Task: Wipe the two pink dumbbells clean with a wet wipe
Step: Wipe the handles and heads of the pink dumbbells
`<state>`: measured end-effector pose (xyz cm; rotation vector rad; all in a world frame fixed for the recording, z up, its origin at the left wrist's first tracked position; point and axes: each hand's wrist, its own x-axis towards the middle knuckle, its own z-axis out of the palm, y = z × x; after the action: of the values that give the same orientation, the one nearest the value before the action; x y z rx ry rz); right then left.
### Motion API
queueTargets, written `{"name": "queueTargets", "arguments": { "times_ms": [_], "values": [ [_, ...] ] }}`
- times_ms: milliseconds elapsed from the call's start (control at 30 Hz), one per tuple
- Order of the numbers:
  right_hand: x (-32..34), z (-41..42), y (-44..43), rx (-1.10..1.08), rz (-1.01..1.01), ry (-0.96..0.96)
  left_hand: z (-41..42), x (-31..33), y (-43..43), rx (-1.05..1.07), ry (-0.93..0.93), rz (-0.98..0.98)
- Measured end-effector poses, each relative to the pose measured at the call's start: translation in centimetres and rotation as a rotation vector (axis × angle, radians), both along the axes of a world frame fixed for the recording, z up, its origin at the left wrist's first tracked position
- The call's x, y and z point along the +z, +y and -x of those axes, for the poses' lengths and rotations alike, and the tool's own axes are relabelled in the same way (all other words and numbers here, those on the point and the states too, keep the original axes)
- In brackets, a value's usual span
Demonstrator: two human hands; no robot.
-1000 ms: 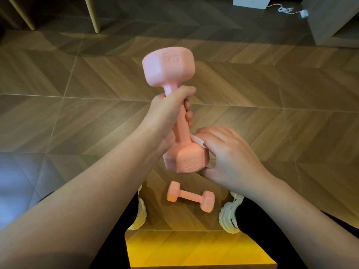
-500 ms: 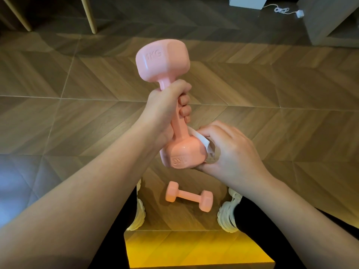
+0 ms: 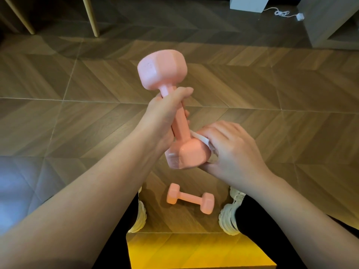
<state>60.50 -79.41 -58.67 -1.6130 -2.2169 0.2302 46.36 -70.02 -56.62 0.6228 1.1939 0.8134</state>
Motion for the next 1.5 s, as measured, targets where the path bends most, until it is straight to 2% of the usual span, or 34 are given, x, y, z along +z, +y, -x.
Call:
{"name": "queueTargets", "arguments": {
  "times_ms": [100,300,467,600,733,800,933,1000,1167,1367,1500],
  "values": [
    [0.0,0.5,-0.3,0.048,0.082,0.001,0.0,0.0,-0.1,-0.036,-0.061,0.002],
    [0.9,0.5,-0.2,-0.011,0.011,0.064,-0.2,0.3,0.4,-0.004,-0.094,0.021],
    [1.0,0.3,0.0,0.045,0.24,-0.001,-0.7,-0.1,-0.1,-0.005,-0.068,0.026],
    [0.8,0.0,-0.1,-0.025,0.068,0.089,-0.7,0.1,0.3,0.026,-0.118,0.01],
    [0.1,0.1,0.3,0.04,0.212,0.103,-0.5,0.0,0.4,0.01,-0.151,0.024],
    [-0.2,0.1,0.4,0.036,0.196,0.067,-0.5,0.2,0.3,-0.02,-0.172,0.014],
    [0.1,0.0,0.2,-0.045,0.017,0.043,-0.1,0.4,0.4,-0.049,-0.061,-0.036],
    [0.1,0.0,0.2,-0.046,-0.001,-0.005,0.1,0.1,0.3,-0.061,-0.039,0.002],
    [0.1,0.2,0.4,0.05,0.263,-0.035,-0.1,-0.5,-0.1,-0.076,-0.02,0.055],
    [0.7,0.3,-0.2,-0.026,0.076,0.028,-0.4,-0.4,0.2,0.0,-0.095,0.095],
    [0.6,0.6,0.1,0.037,0.245,0.043,-0.6,-0.3,0.3,-0.033,-0.075,0.068]
  ]
}}
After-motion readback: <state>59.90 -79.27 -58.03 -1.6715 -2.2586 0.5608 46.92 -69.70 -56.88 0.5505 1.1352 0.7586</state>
